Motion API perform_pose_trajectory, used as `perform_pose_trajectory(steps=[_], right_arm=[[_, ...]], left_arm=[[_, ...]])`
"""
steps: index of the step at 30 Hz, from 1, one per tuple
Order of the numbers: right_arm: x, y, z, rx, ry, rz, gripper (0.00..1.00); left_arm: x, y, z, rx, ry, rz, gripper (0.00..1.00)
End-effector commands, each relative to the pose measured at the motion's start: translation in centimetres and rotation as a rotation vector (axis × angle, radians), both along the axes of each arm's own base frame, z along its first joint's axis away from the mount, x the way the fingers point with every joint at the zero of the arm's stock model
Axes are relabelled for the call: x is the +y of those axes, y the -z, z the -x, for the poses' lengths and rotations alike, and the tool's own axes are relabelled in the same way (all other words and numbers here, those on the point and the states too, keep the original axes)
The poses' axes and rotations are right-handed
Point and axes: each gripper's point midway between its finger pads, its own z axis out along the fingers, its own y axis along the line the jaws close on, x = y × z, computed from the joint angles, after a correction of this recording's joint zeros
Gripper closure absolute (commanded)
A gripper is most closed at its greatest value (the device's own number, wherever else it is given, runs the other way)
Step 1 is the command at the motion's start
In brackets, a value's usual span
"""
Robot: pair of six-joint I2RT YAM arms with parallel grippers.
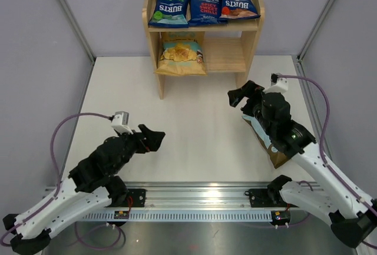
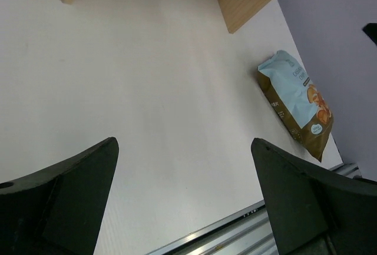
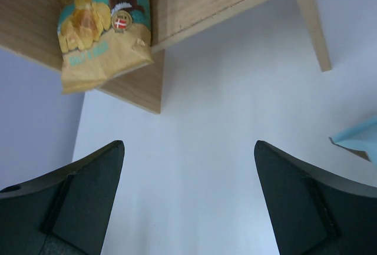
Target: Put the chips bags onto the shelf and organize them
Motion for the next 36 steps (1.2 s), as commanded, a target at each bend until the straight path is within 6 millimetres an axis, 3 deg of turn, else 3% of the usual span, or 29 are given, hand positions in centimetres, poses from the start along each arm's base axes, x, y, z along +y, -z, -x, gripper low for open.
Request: perform_pose_trajectory(steps=[1,2,5,8,9,12,13,15,16,19,20,21,23,24,26,27,29,30,32,33,34,36], right_arm=[[-2.3,3.1,4.2,0.097,-0.078,0.168,0.01],[-3.2,2.6,5.7,0.083,-0.090,0.170,0.00],[-5.1,2.1,8.6,0.061,-0.100,0.175,0.01],[-6.6,1.3,11.4,0.027,-0.119,0.162,0.01],[-7.1,1.0,12.0,0.017,-0.113,0.151,0.00],[-7.8,0.2,14.4,-0.010,-0.140,0.098,0.01],[-7.9,0.0,15.4,-0.023,-0.161,0.073,0.01],[-8.0,-0.4,16.3,-0.040,-0.181,0.047,0.01],[-8.0,-0.4,16.8,-0.045,-0.197,0.048,0.01],[-8.4,-1.1,18.4,-0.100,-0.226,0.018,0.00],[-8.7,-1.2,18.6,-0.107,-0.222,0.010,0.01],[-8.8,-1.3,18.9,-0.115,-0.221,0.004,0.01],[-9.2,-1.8,19.6,-0.139,-0.220,-0.020,0.00],[-9.4,-2.2,20.0,-0.153,-0.224,-0.030,0.00],[-9.7,-2.3,20.5,-0.158,-0.224,-0.040,0.01],[-9.8,-2.4,20.7,-0.162,-0.223,-0.042,0.01],[-10.3,-2.7,21.2,-0.174,-0.218,-0.049,0.02],[-10.3,-2.8,21.5,-0.180,-0.224,-0.048,0.02],[-10.6,-3.3,22.1,-0.197,-0.230,-0.065,0.04],[-10.6,-3.5,22.4,-0.204,-0.236,-0.073,0.04],[-10.8,-3.7,22.8,-0.211,-0.239,-0.085,0.04],[-10.8,-4.0,23.3,-0.217,-0.253,-0.099,0.05]], left_arm=[[-4.8,-1.2,-1.6,0.029,0.044,0.215,0.01],[-6.1,0.3,-2.2,0.069,0.055,0.199,0.01],[-9.3,0.7,-3.3,0.115,0.091,0.276,0.01],[-12.8,2.5,-5.1,0.192,0.105,0.301,0.01],[-14.4,3.6,-5.8,0.229,0.108,0.318,0.01],[-17.4,3.8,-7.1,0.276,0.132,0.374,0.01],[-19.0,5.3,-7.7,0.322,0.146,0.354,0.01],[-21.0,5.3,-8.5,0.334,0.180,0.384,0.01],[-22.3,7.0,-8.7,0.378,0.196,0.373,0.01],[-25.4,5.9,-10.0,0.386,0.217,0.427,0.01],[-26.4,7.8,-10.4,0.412,0.208,0.409,0.01],[-27.7,6.7,-10.9,0.411,0.216,0.442,0.01],[-29.3,9.0,-11.5,0.450,0.205,0.436,0.01],[-30.5,8.4,-12.0,0.450,0.213,0.482,0.01],[-31.9,8.8,-12.3,0.465,0.224,0.510,0.01],[-32.9,10.1,-12.4,0.481,0.224,0.529,0.01],[-34.3,9.7,-13.0,0.459,0.232,0.580,0.01],[-35.0,11.2,-13.1,0.483,0.230,0.581,0.01],[-36.6,10.6,-13.7,0.476,0.251,0.618,0.01],[-37.1,10.8,-13.7,0.479,0.252,0.628,0.01],[-37.5,12.2,-13.9,0.493,0.244,0.616,0.01],[-38.6,12.0,-14.4,0.491,0.247,0.624,0.01]])
